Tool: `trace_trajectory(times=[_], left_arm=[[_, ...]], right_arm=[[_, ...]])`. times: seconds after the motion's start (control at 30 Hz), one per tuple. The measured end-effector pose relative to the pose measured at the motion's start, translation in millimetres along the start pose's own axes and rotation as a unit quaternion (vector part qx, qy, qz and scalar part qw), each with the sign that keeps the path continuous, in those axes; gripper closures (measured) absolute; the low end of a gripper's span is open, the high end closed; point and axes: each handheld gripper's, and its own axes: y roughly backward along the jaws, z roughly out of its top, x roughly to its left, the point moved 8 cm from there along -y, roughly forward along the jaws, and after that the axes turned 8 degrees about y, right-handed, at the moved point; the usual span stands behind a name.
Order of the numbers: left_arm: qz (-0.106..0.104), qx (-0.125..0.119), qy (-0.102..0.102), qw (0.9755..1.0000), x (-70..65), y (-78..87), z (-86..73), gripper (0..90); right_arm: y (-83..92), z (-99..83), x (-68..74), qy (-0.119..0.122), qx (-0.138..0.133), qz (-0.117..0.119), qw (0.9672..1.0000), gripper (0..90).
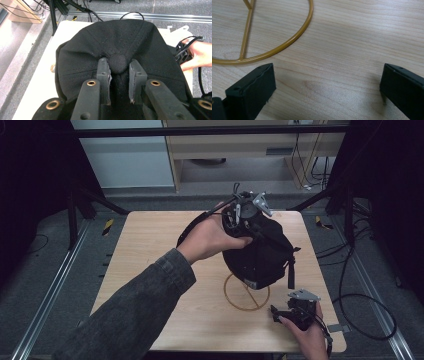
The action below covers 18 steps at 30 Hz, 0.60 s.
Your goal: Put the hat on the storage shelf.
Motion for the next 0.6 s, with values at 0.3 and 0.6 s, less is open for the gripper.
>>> trace_trajectory(times=[0.3,0.6], left_arm=[[-0.004,0.007,0.002,1.0000,-2.5,-8.4,-1.7,73.8],[-0.005,0.015,0.000,0.9999,-3.4,-15.1,-5.7,73.7]], right_arm=[[-0.2,0.1,0.1,0.001,-0.001,0.001,1.0000,0.4],[-0.1,0.1,0.1,0.001,-0.001,0.001,1.0000,0.4]])
